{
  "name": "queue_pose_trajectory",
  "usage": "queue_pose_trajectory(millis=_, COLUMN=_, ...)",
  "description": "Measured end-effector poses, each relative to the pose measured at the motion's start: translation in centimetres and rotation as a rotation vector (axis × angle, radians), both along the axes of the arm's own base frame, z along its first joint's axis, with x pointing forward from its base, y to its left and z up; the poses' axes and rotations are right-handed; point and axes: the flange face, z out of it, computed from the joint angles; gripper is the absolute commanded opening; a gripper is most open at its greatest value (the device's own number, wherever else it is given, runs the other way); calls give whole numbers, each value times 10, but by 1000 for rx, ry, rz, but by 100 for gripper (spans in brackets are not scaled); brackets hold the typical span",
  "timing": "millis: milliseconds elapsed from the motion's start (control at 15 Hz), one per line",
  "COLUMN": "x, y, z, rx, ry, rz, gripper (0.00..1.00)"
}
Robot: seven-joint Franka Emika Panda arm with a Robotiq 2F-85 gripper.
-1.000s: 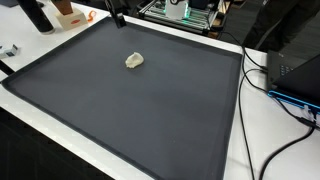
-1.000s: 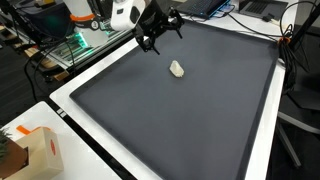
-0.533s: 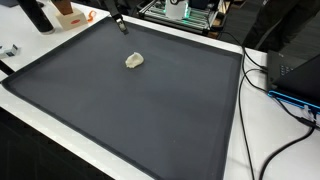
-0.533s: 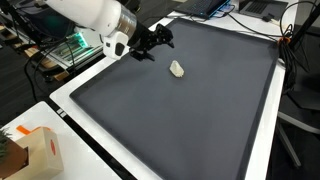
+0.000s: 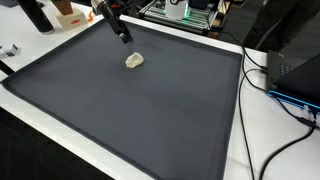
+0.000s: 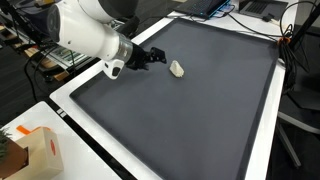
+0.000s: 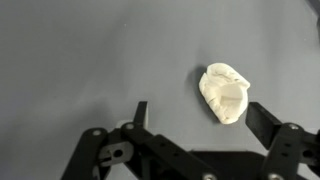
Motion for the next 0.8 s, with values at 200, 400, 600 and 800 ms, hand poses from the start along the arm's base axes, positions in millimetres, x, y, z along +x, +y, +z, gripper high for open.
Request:
queue_pose_trajectory(millis=200, x=7, y=-2, z=-8, rx=9, ry=44, rz=-38, gripper=100)
queue_pose_trajectory(millis=400, x=18, y=-3, z=-8, rx=18, ry=83, rz=-84, gripper=100)
queue_pose_trajectory(millis=600, x=30, y=-3, z=-6, rx=24, ry=120, rz=-125, gripper=100)
queue_pose_trajectory(millis=800, x=46, y=1, z=-1, rx=16, ry=159, rz=-149, gripper=100)
